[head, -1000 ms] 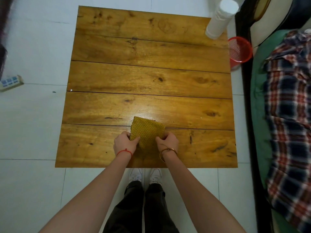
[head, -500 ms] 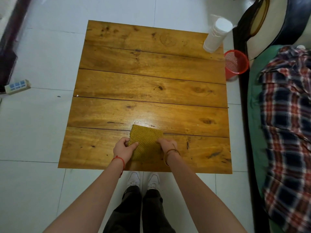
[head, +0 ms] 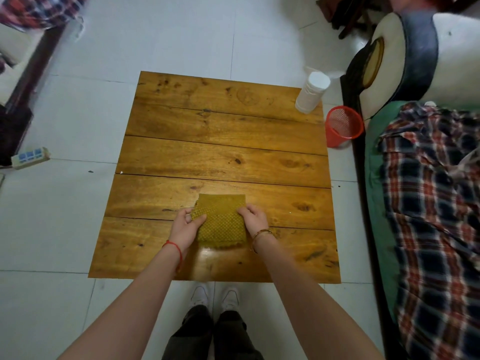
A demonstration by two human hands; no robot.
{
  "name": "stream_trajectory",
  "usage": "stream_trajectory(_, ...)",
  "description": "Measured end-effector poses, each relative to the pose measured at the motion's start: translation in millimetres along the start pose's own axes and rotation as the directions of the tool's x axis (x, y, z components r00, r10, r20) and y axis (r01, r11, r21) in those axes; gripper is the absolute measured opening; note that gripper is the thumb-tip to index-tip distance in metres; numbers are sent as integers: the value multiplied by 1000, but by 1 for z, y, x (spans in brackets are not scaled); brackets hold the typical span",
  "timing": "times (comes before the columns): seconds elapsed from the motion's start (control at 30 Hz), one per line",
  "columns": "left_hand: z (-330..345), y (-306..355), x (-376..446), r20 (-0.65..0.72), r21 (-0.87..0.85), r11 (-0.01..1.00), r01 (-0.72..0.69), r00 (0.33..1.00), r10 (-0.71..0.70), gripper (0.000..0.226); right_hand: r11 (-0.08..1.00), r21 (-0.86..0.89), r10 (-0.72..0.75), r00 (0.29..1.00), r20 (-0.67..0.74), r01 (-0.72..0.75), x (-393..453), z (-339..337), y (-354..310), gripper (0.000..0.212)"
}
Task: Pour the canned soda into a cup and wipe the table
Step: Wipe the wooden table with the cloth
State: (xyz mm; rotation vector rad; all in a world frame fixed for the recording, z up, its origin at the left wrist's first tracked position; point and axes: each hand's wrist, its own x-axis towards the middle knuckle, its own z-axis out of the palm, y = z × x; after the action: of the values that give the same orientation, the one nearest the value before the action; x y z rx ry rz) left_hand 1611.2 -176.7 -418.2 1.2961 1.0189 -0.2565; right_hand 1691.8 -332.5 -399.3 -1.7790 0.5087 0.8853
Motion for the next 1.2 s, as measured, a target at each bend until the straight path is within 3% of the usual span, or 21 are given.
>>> stream_trajectory(0.27, -11, 52, 17, 26, -85, 996, -25, 999, 27, 50, 1000, 17, 3, 1000, 24, -4, 9, 12, -57, 44)
stream_trajectory(0.53, -60, 117, 77, 74, -98, 994, -56, 995, 63, 50, 993, 119, 15, 999, 38, -20, 52, 78, -130, 38)
stream_trajectory(0.63, -82, 148, 113, 82, -84, 994, -63, 994, 70, 49, 988, 148, 37, 999, 32, -42, 76, 107, -165, 47)
stream_trajectory(0.97, -136, 246, 232, 105, 164, 950, -266, 962, 251, 62, 988, 144, -55, 998, 18, 51, 181, 190, -269, 56)
stream_trajectory(1.03, -144, 260, 251, 109, 209, 926, -314, 949, 297, 64, 983, 167, -86, 996, 26, 80, 185, 201, -293, 46)
stream_trajectory(1.2, -159, 284, 293, 112, 277, 892, -357, 934, 339, 67, 987, 45, -157, 987, 45, 155, 218, 225, -325, 52)
